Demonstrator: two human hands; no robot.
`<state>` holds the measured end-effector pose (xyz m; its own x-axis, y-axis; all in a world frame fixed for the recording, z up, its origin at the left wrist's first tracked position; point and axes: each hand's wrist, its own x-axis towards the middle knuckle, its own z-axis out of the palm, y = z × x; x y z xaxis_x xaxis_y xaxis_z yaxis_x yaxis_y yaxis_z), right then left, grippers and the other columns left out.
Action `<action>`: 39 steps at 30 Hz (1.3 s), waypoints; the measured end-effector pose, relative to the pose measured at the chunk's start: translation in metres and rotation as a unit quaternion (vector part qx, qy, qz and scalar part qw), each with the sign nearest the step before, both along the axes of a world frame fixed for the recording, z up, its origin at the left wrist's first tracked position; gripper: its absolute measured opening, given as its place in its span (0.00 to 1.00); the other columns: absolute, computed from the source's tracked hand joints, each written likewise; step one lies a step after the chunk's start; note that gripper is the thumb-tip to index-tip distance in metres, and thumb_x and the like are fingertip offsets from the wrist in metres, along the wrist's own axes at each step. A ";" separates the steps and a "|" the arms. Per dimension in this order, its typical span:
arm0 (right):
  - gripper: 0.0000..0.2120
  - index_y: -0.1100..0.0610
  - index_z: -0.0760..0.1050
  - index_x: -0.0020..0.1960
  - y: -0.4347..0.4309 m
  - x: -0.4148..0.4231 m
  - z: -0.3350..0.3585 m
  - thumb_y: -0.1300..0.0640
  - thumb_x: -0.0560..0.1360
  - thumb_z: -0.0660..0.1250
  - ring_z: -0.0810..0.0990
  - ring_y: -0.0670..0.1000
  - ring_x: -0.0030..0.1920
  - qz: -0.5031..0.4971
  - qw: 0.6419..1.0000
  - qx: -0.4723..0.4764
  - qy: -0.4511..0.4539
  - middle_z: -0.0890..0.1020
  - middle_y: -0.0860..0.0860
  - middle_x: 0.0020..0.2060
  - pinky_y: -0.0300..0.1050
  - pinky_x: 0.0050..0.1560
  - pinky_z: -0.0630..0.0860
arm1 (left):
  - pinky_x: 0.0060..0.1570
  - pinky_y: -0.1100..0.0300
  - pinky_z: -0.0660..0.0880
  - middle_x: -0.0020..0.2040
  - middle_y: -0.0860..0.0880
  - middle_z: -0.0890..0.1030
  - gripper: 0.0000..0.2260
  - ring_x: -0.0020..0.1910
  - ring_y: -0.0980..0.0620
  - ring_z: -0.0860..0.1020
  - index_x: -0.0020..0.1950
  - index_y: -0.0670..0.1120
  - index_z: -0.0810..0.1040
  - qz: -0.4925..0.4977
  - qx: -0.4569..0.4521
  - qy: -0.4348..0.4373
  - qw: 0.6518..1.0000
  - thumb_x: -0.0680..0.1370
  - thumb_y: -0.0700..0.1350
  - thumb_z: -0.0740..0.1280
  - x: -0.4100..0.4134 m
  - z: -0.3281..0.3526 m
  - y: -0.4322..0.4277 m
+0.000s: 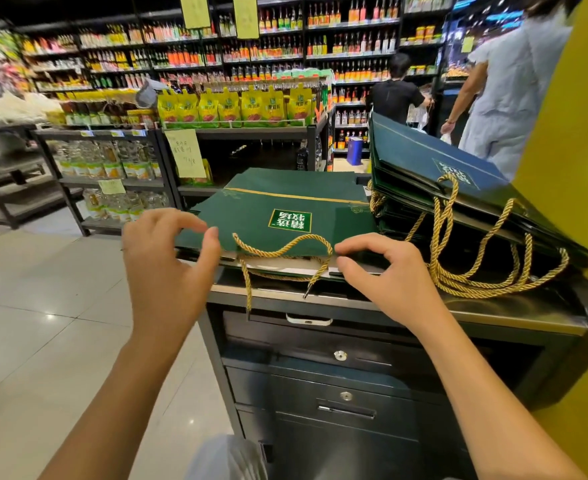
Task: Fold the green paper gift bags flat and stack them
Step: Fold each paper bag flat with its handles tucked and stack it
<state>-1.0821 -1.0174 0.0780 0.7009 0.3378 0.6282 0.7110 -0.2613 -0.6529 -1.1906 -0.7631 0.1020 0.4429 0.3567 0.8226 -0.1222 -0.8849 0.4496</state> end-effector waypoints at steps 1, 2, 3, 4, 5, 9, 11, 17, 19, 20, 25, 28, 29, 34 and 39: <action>0.09 0.54 0.85 0.53 0.001 -0.001 0.000 0.56 0.74 0.73 0.82 0.41 0.53 -0.004 1.000 -0.003 -0.005 0.85 0.41 0.48 0.34 0.57 0.76 | 0.56 0.51 0.71 0.54 0.51 0.75 0.09 0.57 0.51 0.72 0.56 0.45 0.79 0.021 -0.049 0.033 0.998 0.79 0.47 0.71 0.001 0.000 0.007; 0.11 0.53 0.84 0.55 0.003 -0.002 0.000 0.55 0.73 0.74 0.82 0.41 0.53 -0.005 1.000 -0.004 -0.007 0.85 0.41 0.49 0.35 0.57 0.76 | 0.57 0.51 0.73 0.57 0.50 0.75 0.13 0.59 0.49 0.73 0.61 0.46 0.77 0.013 -0.113 0.063 0.991 0.78 0.48 0.71 0.003 -0.001 0.014; 0.13 0.53 0.83 0.57 0.004 -0.004 0.000 0.52 0.73 0.74 0.82 0.41 0.54 -0.003 1.000 -0.008 -0.003 0.84 0.42 0.49 0.36 0.58 0.77 | 0.57 0.51 0.75 0.60 0.49 0.75 0.17 0.59 0.49 0.75 0.65 0.46 0.75 -0.012 -0.191 0.085 0.978 0.78 0.48 0.72 0.002 0.000 0.017; 0.17 0.51 0.81 0.60 0.005 -0.006 0.000 0.49 0.73 0.74 0.81 0.41 0.55 -0.001 1.000 -0.017 0.002 0.84 0.42 0.50 0.38 0.59 0.77 | 0.54 0.54 0.77 0.61 0.48 0.76 0.20 0.57 0.50 0.77 0.69 0.46 0.73 -0.043 -0.267 0.100 0.958 0.78 0.47 0.72 0.001 0.001 0.017; 0.21 0.50 0.79 0.63 0.007 -0.007 0.001 0.46 0.72 0.73 0.81 0.41 0.56 -0.002 0.999 -0.036 0.005 0.83 0.41 0.51 0.40 0.60 0.77 | 0.50 0.58 0.77 0.63 0.47 0.76 0.23 0.54 0.53 0.78 0.71 0.46 0.71 -0.067 -0.324 0.109 0.937 0.78 0.46 0.72 0.000 0.004 0.015; 0.34 0.44 0.69 0.73 0.019 -0.015 0.016 0.31 0.71 0.68 0.76 0.43 0.60 -0.040 0.982 -0.181 -0.042 0.78 0.40 0.59 0.52 0.62 0.76 | 0.44 0.61 0.82 0.65 0.41 0.76 0.26 0.53 0.48 0.82 0.75 0.40 0.66 -0.142 -0.505 0.094 0.846 0.79 0.37 0.70 -0.001 0.010 0.010; 0.37 0.44 0.64 0.76 0.032 -0.022 0.029 0.30 0.72 0.67 0.73 0.46 0.65 -0.053 0.963 -0.253 -0.073 0.74 0.42 0.66 0.52 0.65 0.74 | 0.40 0.63 0.83 0.58 0.39 0.81 0.19 0.46 0.49 0.86 0.71 0.36 0.70 -0.202 -0.571 0.084 0.791 0.81 0.35 0.67 -0.002 0.015 0.007; 0.32 0.44 0.55 0.81 0.085 -0.033 0.051 0.43 0.81 0.63 0.70 0.51 0.71 -0.070 0.913 -0.379 -0.135 0.70 0.44 0.73 0.54 0.65 0.73 | 0.40 0.61 0.83 0.53 0.40 0.85 0.08 0.43 0.48 0.87 0.60 0.39 0.76 -0.247 -0.593 0.071 0.763 0.81 0.34 0.66 -0.003 0.029 0.003; 0.33 0.45 0.52 0.81 0.095 -0.034 0.055 0.55 0.82 0.63 0.72 0.54 0.69 -0.103 0.903 -0.384 -0.163 0.72 0.47 0.71 0.54 0.61 0.75 | 0.42 0.60 0.84 0.53 0.40 0.85 0.09 0.46 0.47 0.87 0.61 0.40 0.76 -0.262 -0.588 0.073 0.762 0.81 0.35 0.67 -0.003 0.034 0.002; 0.35 0.45 0.50 0.82 0.097 -0.034 0.057 0.60 0.81 0.63 0.73 0.55 0.68 -0.121 0.895 -0.389 -0.180 0.72 0.49 0.71 0.53 0.60 0.75 | 0.43 0.60 0.84 0.53 0.40 0.85 0.09 0.47 0.47 0.87 0.61 0.40 0.76 -0.276 -0.583 0.070 0.761 0.81 0.36 0.67 -0.004 0.037 0.002; 0.36 0.49 0.54 0.82 0.089 -0.042 0.075 0.67 0.79 0.62 0.74 0.54 0.68 -0.170 0.901 -0.332 -0.223 0.72 0.49 0.72 0.50 0.58 0.77 | 0.52 0.52 0.82 0.57 0.42 0.85 0.16 0.53 0.44 0.85 0.66 0.44 0.76 -0.344 -0.516 0.063 0.782 0.83 0.51 0.63 -0.005 0.040 0.003; 0.33 0.52 0.71 0.74 0.082 -0.040 0.088 0.69 0.72 0.73 0.84 0.54 0.56 -0.195 0.921 -0.199 -0.273 0.83 0.51 0.60 0.52 0.45 0.83 | 0.50 0.51 0.82 0.57 0.41 0.85 0.23 0.53 0.41 0.85 0.66 0.46 0.76 -0.372 -0.537 0.076 0.753 0.80 0.60 0.59 -0.004 0.039 0.002; 0.32 0.54 0.75 0.71 0.079 -0.038 0.091 0.70 0.70 0.75 0.86 0.54 0.50 -0.199 0.926 -0.149 -0.283 0.85 0.52 0.55 0.52 0.42 0.84 | 0.49 0.53 0.83 0.57 0.42 0.85 0.24 0.54 0.42 0.85 0.66 0.46 0.76 -0.382 -0.540 0.082 0.745 0.80 0.60 0.58 -0.003 0.037 0.001; 0.10 0.61 0.78 0.60 0.068 -0.035 0.113 0.68 0.81 0.65 0.80 0.41 0.35 -0.131 0.967 0.084 -0.199 0.80 0.48 0.36 0.41 0.36 0.77 | 0.53 0.54 0.83 0.56 0.44 0.86 0.25 0.55 0.44 0.85 0.67 0.44 0.75 -0.377 -0.515 0.131 0.759 0.75 0.57 0.65 -0.001 0.029 -0.004; 0.15 0.53 0.72 0.45 0.071 -0.040 0.108 0.42 0.81 0.65 0.79 0.44 0.44 -0.109 0.947 0.302 0.012 0.81 0.47 0.42 0.50 0.51 0.78 | 0.61 0.49 0.79 0.60 0.44 0.84 0.19 0.56 0.45 0.85 0.65 0.45 0.76 -0.370 -0.521 0.179 0.748 0.78 0.54 0.68 0.002 0.028 -0.016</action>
